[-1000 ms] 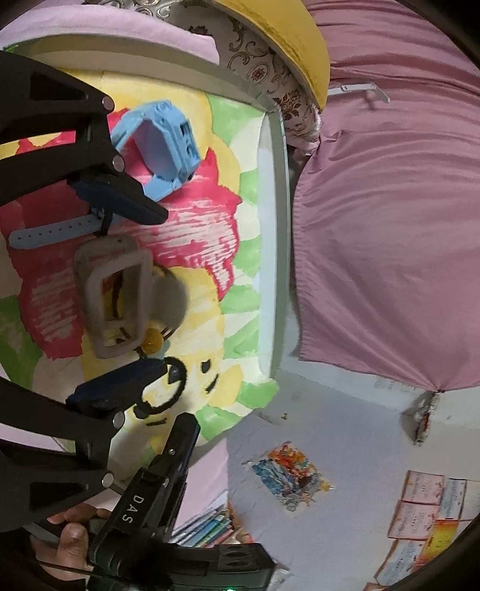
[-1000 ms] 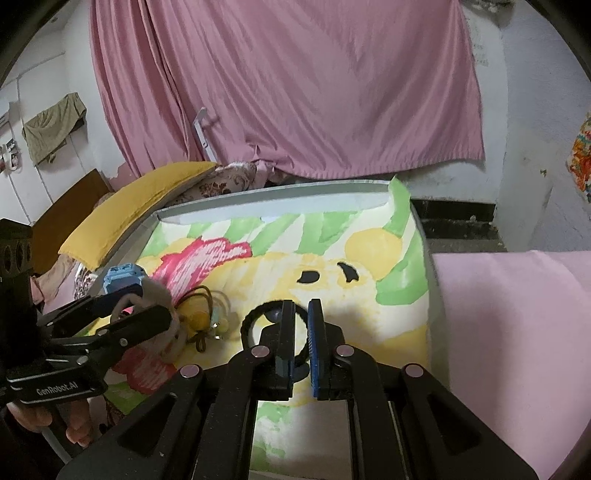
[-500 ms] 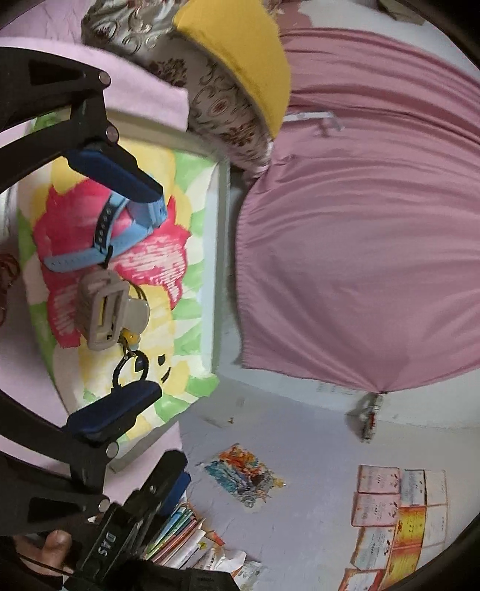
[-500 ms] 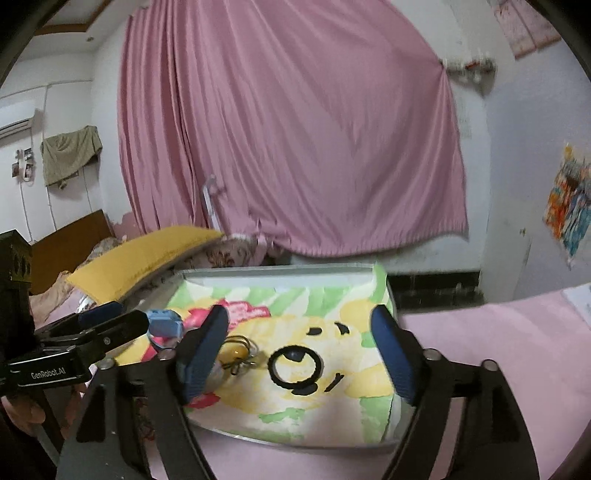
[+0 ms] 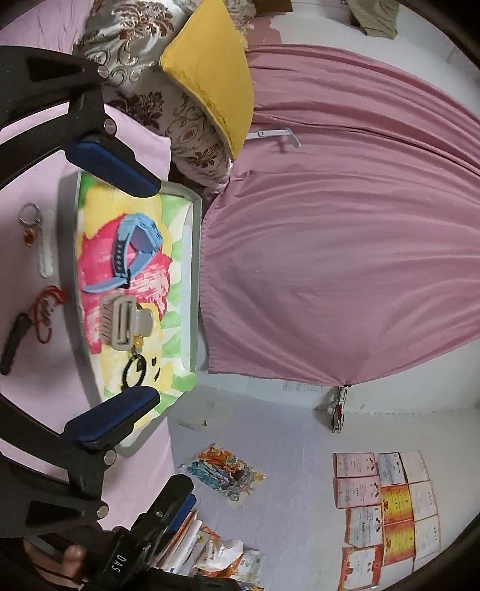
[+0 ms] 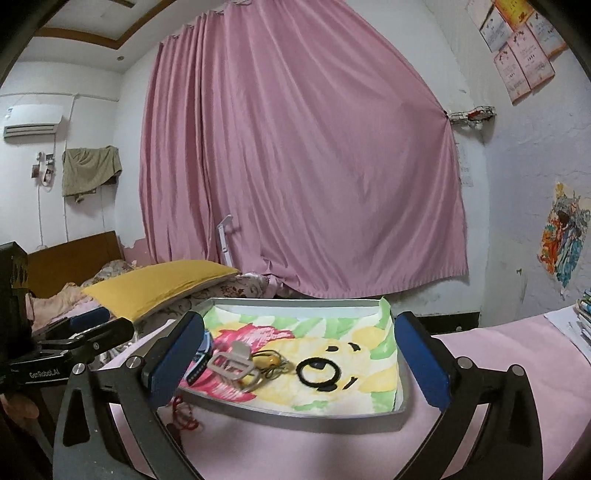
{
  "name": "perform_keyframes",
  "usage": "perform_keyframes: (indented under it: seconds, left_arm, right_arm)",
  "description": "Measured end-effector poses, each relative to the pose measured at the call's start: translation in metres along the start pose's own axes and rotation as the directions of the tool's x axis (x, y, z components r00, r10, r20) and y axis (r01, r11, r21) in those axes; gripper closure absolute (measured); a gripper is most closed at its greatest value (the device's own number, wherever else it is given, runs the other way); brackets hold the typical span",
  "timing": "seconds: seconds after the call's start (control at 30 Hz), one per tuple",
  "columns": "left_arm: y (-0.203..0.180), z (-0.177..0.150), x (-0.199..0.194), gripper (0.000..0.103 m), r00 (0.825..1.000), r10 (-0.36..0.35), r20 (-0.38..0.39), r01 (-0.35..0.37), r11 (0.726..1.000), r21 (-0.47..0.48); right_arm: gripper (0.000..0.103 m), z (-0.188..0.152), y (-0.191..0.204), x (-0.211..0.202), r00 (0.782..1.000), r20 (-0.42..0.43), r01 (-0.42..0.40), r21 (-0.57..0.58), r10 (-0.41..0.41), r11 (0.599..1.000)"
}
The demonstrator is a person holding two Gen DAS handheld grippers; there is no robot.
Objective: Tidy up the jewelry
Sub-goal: 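Withdraw both grippers from the tray toward the remaining jewelry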
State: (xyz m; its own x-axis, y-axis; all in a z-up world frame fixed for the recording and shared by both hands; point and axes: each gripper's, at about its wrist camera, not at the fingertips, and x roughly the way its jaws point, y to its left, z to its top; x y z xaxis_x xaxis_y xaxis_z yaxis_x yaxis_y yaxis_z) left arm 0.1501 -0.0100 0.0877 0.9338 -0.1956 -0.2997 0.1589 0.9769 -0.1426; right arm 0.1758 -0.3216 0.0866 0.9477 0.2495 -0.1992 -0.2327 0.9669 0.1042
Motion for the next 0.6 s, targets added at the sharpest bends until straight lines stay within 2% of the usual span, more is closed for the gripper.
perform_keyframes:
  seconds: [0.3, 0.5, 0.6]
  left_arm:
    - [0.014, -0.018, -0.026, 0.001, 1.0, 0.018, -0.013, -0.018, 1.0, 0.024]
    - [0.031, -0.031, -0.033, 0.001, 0.996, 0.043, -0.072, -0.042, 0.999, 0.022]
    - [0.039, -0.037, -0.03, 0.001, 0.991, 0.049, -0.123, -0.047, 0.999, 0.019]
  right_arm:
    - [0.002, -0.009, 0.021, -0.012, 0.997, -0.057, -0.051, -0.075, 0.046, 0.996]
    - [0.002, -0.02, 0.027, -0.01, 0.984, -0.16, -0.094, -0.113, 0.075, 0.989]
    - [0.002, -0.027, 0.028, -0.002, 0.969, -0.231, -0.119, -0.106, 0.092, 0.987]
